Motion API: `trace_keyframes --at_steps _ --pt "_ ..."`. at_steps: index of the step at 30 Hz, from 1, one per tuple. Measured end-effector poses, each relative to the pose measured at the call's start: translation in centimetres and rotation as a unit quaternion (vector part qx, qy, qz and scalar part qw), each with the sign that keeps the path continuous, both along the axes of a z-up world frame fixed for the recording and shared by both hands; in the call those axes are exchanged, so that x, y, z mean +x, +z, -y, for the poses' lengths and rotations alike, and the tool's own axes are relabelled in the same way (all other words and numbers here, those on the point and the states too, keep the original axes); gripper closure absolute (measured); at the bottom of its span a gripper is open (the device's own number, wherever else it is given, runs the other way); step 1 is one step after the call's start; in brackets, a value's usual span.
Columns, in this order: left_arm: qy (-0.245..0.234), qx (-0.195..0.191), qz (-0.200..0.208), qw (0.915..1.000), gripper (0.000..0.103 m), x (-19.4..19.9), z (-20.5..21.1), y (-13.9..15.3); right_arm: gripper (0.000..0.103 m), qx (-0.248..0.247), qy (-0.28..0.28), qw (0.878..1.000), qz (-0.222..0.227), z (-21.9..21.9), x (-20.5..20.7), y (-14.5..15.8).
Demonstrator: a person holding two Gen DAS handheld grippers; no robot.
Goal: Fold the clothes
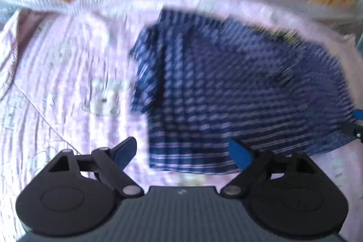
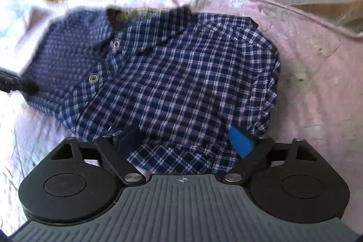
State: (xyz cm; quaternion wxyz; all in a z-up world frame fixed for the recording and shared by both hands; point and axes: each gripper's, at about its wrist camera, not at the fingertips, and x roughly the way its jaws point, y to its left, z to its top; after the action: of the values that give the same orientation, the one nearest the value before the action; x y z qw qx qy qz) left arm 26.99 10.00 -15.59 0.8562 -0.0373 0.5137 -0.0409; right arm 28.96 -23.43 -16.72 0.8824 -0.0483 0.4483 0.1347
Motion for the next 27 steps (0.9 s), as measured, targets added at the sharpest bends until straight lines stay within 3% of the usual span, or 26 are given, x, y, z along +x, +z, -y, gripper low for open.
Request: trace_keyframes --at_steps 1,4,11,21,27 --pt "0.000 -0.001 0.010 1.0000 0.000 -0.4 0.6 1.4 0.012 0.019 -0.009 1.000 0.012 0.0 -0.8 1.4" --pt "-0.007 0.011 0.039 0.9992 0.000 -1.9 2.9 5.3 0.008 0.068 -0.036 0.996 0.038 0.1 -3.5 5.2" --pt "-0.024 0.030 0.066 0.9971 0.000 -7.8 7.7 9.5 0.006 0.049 -0.109 0.992 0.030 -1.2 -11.8 9.4" --pt "-0.031 0.003 0.075 0.9967 0.000 -14.1 10.1 12.8 0.004 0.010 -0.156 0.987 0.031 -1.3 -18.0 14.0" --pt "-0.020 -0.013 0.076 0.9968 0.000 -15.3 10.4 13.5 0.003 0.017 -0.146 0.989 0.033 -1.5 -18.3 14.4"
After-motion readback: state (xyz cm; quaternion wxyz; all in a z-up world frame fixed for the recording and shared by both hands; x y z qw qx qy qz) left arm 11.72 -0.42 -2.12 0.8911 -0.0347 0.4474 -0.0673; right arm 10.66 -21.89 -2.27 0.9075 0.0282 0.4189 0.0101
